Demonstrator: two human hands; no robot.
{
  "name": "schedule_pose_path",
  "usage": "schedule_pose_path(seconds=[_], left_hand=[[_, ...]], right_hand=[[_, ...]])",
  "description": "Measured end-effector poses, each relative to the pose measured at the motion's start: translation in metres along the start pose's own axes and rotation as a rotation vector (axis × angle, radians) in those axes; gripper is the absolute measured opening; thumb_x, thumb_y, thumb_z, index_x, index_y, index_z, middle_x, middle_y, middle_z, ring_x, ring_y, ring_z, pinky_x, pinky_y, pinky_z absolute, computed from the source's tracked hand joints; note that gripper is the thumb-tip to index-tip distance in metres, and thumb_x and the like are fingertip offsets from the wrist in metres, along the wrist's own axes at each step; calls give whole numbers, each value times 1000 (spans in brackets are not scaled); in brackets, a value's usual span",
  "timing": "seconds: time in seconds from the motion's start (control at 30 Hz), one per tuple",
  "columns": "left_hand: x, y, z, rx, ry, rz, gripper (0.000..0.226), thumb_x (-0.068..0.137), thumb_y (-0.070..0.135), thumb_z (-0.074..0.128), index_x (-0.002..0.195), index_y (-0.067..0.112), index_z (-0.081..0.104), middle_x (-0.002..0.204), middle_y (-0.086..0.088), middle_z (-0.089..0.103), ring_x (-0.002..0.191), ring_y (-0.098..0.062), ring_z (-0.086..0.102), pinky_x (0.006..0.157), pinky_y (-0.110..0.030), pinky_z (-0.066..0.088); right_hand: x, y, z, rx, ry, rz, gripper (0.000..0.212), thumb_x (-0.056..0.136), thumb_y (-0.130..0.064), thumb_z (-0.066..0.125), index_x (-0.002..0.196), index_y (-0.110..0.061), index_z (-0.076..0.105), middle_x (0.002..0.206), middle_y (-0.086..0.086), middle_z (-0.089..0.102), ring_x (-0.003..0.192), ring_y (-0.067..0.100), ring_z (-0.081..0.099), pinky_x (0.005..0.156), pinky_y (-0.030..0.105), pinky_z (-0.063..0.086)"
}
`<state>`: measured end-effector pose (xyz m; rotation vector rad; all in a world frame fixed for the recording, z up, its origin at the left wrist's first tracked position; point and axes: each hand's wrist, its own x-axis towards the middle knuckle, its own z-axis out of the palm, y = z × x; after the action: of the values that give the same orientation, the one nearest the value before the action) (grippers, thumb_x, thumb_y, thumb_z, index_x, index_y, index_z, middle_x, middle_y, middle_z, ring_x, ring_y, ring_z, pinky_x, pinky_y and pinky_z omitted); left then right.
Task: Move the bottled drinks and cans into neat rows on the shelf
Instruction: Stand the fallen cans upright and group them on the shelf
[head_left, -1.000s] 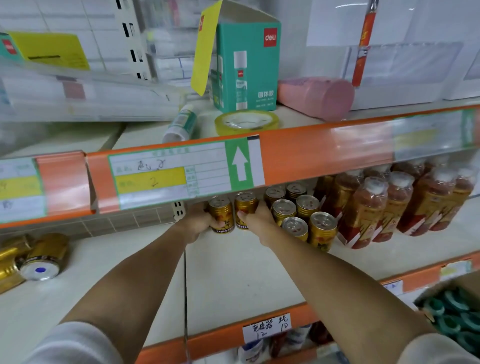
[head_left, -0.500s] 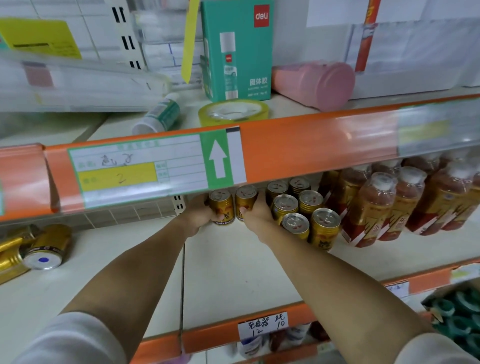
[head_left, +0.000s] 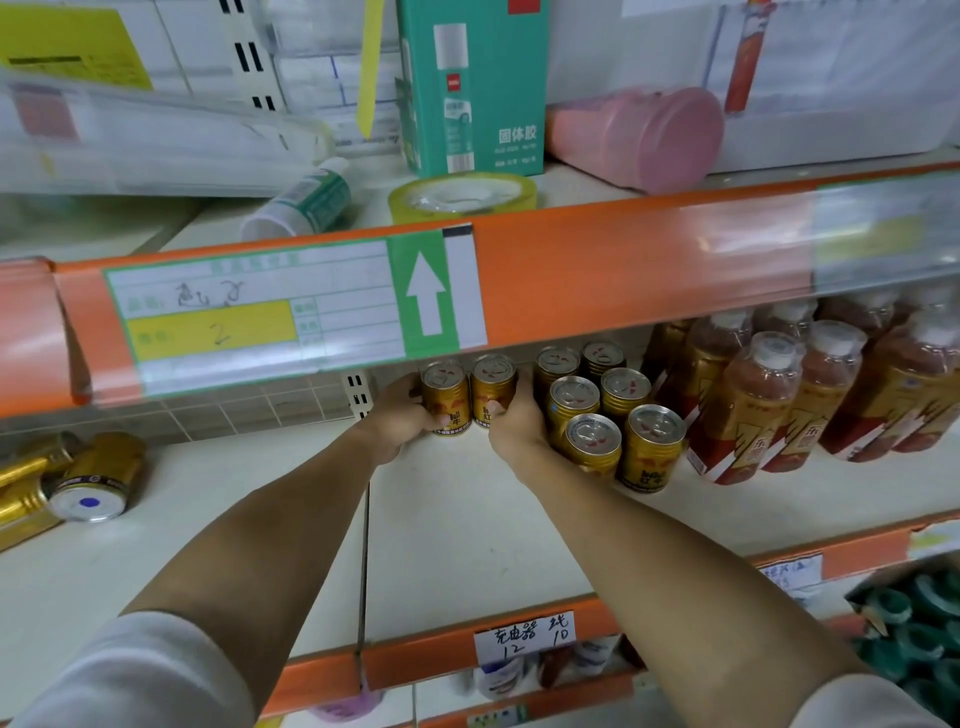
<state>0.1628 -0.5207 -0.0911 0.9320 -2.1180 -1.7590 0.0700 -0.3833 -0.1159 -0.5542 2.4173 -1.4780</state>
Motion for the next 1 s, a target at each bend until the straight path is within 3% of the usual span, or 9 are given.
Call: schedule_pose_path(seconds=[0.33,0.63,0.77,0.87,1.0], left_hand=[[1,-5,1,33,43,-8,76,73,-13,80,141,7,53,135,-12,63,125,-29,58,108,-42,46],[0,-9,3,42,64,3,68,76,-11,80,137,7,56,135,-11,63,117,-23,58,104,-39,45],[-4,-7,7,56,58,17,65,77,-8,79,135,10,58,131,-10,66,120,-27,61,104,-39,46],[-10,-4,10,65,70,16,59,77,-3,80,129,17,62,122,-4,68,111,-22,62,95,-33,45],[-21,-2,10,53,65,39,50,79,3,80,119,26,61,115,1,68,109,-20,62,90,-30,41]], right_hand=[[5,3,-6,40,-64,17,69,101,-17,52,158,-30,15,159,5,34,145,33,31,115,46,27],[4,-1,-8,104,-114,71,69,102,-17,50,159,-31,12,159,3,34,145,32,33,116,48,28],[0,-3,-10,100,-129,87,69,101,-16,51,159,-27,16,157,6,38,143,33,36,118,50,30],[-6,-4,-12,124,-132,85,63,100,-17,53,157,-22,25,150,8,47,137,32,43,115,47,34],[-17,-8,-17,115,-147,85,56,101,-27,54,153,-21,33,148,8,50,136,32,45,115,49,35]])
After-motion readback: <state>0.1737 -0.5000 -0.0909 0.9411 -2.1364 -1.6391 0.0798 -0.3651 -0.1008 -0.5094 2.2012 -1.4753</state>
